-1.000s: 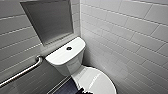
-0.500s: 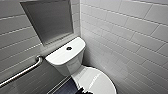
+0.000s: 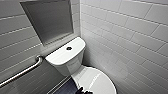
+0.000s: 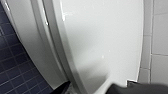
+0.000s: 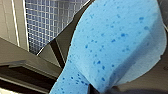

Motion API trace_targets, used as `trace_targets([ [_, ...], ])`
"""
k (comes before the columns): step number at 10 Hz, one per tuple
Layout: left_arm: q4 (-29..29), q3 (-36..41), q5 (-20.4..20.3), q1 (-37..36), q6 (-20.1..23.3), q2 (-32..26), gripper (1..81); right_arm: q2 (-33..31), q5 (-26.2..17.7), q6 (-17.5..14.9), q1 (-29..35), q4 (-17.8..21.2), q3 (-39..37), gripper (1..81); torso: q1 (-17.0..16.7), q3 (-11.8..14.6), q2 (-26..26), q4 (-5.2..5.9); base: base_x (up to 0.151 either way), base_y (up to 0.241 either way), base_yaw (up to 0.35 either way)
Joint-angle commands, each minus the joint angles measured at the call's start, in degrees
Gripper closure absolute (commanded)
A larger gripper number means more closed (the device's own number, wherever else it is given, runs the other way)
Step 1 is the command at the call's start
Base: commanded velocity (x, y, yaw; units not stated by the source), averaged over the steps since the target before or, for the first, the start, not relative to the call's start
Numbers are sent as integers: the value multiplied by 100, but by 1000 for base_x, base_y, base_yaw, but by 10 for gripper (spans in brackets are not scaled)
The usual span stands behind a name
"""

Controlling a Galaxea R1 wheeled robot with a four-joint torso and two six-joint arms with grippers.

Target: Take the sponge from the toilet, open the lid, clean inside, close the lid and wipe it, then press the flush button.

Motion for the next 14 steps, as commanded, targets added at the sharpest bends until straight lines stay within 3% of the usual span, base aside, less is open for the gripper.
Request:
trace_targets([
  [1,52,-316,-64,-640,-4,373,10,-183,-318,23,-47,-117,132,811,0,0,0,0,0,0,0],
  [4,70,-897,-63,-509,-4,734,10,-236,-309,23,-47,-117,185,811,-2,0,0,0,0,0,0],
  [6,26,-678,-90,-394,-13,663,10,-236,-247,23,-47,-117,185,811,-6,4,-2,2,0,0,0],
  [8,-53,-57,-570,-430,-108,288,10,-236,-238,23,-47,-117,185,811,-13,9,-5,4,0,0,0],
  [10,-27,588,-678,-605,-400,-40,10,-227,-221,23,-47,-117,203,811,-13,9,-5,4,0,0,0],
  [14,8,351,-670,-631,-409,101,10,-209,-186,23,-39,-117,185,811,-5,2,-2,2,0,0,0],
])
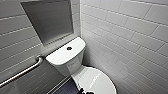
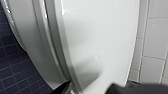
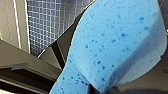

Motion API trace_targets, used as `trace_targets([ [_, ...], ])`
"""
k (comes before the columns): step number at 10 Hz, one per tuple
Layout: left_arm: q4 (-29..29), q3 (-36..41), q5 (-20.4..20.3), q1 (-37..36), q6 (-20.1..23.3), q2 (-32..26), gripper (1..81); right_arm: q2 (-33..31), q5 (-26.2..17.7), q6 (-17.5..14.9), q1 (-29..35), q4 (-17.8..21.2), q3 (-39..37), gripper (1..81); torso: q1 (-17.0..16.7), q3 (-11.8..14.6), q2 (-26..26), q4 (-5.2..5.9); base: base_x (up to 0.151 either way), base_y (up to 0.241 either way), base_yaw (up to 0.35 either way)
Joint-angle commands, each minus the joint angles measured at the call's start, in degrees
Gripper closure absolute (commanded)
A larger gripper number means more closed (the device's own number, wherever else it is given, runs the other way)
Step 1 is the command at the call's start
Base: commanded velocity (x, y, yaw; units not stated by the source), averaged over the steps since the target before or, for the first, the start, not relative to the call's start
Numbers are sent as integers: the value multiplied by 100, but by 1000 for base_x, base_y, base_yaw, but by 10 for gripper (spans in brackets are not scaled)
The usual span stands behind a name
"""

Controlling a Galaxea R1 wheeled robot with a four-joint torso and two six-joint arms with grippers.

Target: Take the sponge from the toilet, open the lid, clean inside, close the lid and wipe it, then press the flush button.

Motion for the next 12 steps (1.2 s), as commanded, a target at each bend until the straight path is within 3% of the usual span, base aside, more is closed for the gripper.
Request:
trace_targets([
  [1,70,0,-288,-774,-19,194,10,-158,-285,18,-36,-117,139,811,0,0,0,0,0,0,0],
  [7,245,-800,-199,-765,-19,668,10,-167,-249,18,-62,-117,157,811,0,-2,0,0,0,0,0],
  [12,175,-80,-375,-1064,-430,397,10,-176,-188,35,-62,-100,148,811,0,-2,0,0,0,0,0],
])
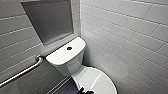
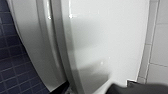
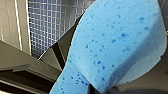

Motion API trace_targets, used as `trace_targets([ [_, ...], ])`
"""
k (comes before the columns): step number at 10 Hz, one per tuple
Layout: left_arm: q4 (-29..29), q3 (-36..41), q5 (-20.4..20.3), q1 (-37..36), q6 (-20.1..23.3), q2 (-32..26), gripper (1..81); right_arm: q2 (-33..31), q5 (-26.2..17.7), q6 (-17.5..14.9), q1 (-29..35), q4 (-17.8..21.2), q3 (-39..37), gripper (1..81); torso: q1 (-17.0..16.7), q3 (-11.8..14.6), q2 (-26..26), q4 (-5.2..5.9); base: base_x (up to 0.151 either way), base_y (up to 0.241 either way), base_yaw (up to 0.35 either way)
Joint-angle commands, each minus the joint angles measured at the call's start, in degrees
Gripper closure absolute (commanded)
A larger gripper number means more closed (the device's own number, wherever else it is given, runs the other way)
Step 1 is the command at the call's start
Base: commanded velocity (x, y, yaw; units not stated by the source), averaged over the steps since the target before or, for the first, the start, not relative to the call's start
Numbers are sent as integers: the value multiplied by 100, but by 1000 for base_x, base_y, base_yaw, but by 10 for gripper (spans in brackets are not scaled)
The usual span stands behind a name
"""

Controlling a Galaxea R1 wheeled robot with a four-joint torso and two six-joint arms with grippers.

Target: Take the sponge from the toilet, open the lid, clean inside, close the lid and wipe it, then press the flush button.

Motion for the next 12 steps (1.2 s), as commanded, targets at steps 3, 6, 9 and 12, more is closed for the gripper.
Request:
trace_targets([
  [3,112,687,-487,-1053,-211,0,10,-147,-275,18,-63,-109,160,811,0,-2,2,0,0,0,0],
  [6,112,1080,-609,-1079,-281,-193,10,-121,-214,18,-80,-99,115,811,2,-5,2,0,0,0,0],
  [9,120,1856,-918,-1115,-493,-660,10,-94,-196,18,-53,-82,98,811,2,-5,2,0,0,0,0],
  [12,129,2725,-1225,-1106,-721,-1213,10,-50,-196,18,-45,-82,80,811,2,-5,2,0,0,0,0],
])
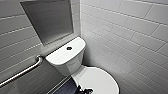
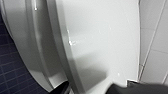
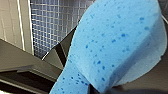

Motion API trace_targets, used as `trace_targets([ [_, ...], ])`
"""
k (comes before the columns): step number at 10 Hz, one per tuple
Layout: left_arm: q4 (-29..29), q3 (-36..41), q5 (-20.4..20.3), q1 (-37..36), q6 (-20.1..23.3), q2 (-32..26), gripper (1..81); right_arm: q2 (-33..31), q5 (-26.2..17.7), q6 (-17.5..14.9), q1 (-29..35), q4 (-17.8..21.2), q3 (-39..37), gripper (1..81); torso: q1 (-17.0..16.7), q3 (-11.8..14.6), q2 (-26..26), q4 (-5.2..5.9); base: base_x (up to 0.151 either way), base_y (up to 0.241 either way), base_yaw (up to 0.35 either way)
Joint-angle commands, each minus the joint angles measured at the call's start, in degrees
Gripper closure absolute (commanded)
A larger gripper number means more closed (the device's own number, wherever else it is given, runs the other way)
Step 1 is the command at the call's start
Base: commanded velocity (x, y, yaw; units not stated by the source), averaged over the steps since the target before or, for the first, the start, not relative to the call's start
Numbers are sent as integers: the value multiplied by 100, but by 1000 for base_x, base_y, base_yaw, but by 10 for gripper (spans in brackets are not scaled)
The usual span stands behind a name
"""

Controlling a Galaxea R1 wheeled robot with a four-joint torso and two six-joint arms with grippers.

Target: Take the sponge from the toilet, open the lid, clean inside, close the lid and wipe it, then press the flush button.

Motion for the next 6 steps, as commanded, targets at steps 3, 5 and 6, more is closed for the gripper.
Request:
trace_targets([
  [3,173,1609,-1382,-931,-453,-671,10,-145,-287,25,-47,-98,85,811,0,0,0,0,0,0,0],
  [5,182,1927,-1514,-922,-575,-874,10,-137,-287,25,-47,-89,77,811,0,0,0,0,0,0,0],
  [6,182,2024,-1645,-922,-716,-970,10,-137,-279,25,-73,-89,67,811,0,0,0,0,0,0,0],
])
